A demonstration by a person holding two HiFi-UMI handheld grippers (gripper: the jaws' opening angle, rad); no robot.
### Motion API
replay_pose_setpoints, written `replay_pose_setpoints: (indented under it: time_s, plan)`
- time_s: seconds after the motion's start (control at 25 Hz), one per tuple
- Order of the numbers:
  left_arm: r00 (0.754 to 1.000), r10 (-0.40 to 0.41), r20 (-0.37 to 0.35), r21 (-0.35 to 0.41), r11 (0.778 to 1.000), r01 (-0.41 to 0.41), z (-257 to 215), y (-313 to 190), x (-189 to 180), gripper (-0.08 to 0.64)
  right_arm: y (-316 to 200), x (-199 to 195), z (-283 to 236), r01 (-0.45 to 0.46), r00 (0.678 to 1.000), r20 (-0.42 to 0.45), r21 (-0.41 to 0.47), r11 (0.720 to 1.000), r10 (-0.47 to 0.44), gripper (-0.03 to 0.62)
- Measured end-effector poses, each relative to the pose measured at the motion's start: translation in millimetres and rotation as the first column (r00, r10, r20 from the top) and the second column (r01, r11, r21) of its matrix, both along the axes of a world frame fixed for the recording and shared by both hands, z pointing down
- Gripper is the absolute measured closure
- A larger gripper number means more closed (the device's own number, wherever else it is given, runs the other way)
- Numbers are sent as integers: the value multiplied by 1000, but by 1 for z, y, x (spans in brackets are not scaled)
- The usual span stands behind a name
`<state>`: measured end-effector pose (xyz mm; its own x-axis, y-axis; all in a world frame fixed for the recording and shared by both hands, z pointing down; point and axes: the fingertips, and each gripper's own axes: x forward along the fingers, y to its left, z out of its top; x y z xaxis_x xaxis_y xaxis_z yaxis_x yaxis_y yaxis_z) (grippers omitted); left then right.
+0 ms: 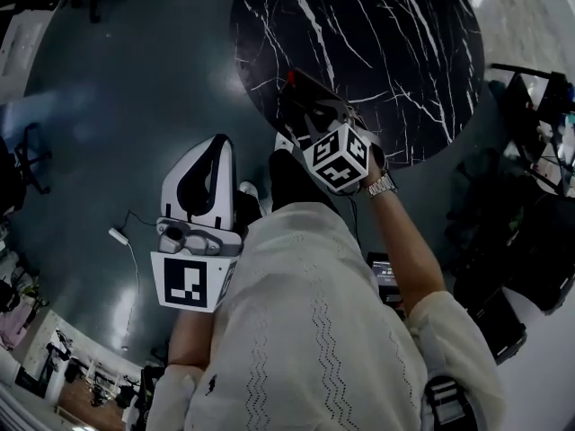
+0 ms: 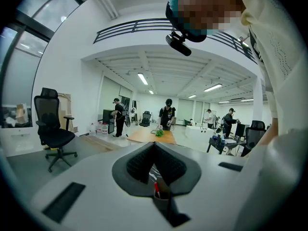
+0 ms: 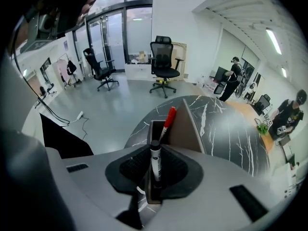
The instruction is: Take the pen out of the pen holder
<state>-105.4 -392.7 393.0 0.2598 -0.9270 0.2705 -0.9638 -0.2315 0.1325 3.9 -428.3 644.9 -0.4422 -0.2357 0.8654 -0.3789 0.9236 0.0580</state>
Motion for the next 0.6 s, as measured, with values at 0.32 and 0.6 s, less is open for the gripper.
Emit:
replay_pose_setpoints:
  time_s: [0.32, 0.6]
  plan:
    - [1000, 28, -11, 26, 999, -28, -3, 7, 8, 551, -10, 5, -36, -81, 991, 105, 20, 997, 78, 509]
    - [993, 108, -44, 38, 994, -107, 0, 21, 18, 551, -3, 17, -78, -184, 969, 173, 37, 982, 175, 509]
